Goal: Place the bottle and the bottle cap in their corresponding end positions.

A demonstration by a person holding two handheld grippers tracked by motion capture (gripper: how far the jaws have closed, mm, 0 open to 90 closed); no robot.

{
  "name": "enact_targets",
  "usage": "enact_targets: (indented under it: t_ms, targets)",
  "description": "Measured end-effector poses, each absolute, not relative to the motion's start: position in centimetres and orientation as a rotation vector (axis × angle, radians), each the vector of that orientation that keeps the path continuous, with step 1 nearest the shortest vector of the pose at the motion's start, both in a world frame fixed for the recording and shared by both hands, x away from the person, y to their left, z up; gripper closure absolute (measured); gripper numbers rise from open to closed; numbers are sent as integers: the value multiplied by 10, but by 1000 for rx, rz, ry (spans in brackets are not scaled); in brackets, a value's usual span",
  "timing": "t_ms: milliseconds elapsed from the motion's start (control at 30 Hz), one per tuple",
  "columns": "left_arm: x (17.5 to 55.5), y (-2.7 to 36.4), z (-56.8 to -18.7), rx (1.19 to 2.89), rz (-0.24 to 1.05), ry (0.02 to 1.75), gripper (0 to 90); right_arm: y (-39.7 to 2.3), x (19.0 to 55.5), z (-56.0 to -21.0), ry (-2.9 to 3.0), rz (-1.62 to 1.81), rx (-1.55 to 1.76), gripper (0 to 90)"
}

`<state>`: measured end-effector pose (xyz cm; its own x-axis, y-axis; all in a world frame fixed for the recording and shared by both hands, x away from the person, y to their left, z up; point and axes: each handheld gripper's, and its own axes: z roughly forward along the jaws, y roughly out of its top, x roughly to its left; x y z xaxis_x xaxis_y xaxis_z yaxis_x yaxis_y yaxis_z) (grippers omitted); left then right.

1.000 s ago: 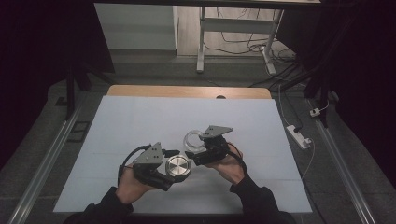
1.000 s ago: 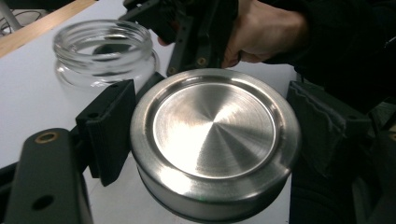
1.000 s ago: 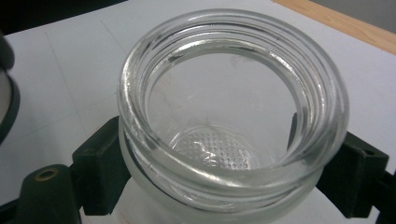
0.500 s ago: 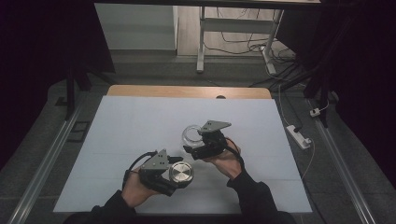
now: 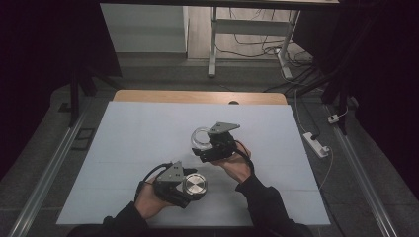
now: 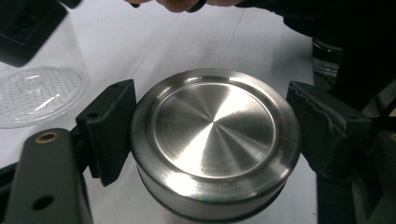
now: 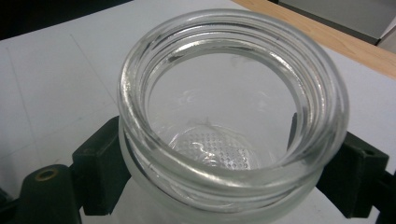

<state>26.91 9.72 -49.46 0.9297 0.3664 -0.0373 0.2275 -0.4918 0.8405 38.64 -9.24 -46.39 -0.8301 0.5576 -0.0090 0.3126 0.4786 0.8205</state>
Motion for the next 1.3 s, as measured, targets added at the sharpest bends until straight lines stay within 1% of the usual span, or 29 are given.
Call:
enact_targets:
  t_ms: [633, 833, 1300]
  targets:
    - [290, 77, -524, 2145, 220, 463, 204, -85, 416, -479, 2440, 1202, 798, 151]
    - [292, 72, -530, 2162, 241, 477, 204, -81, 424, -486, 2441, 1176, 811, 151]
    - [298, 68, -540, 2239, 240, 508, 204, -82, 437, -496, 2429, 1139, 840, 151]
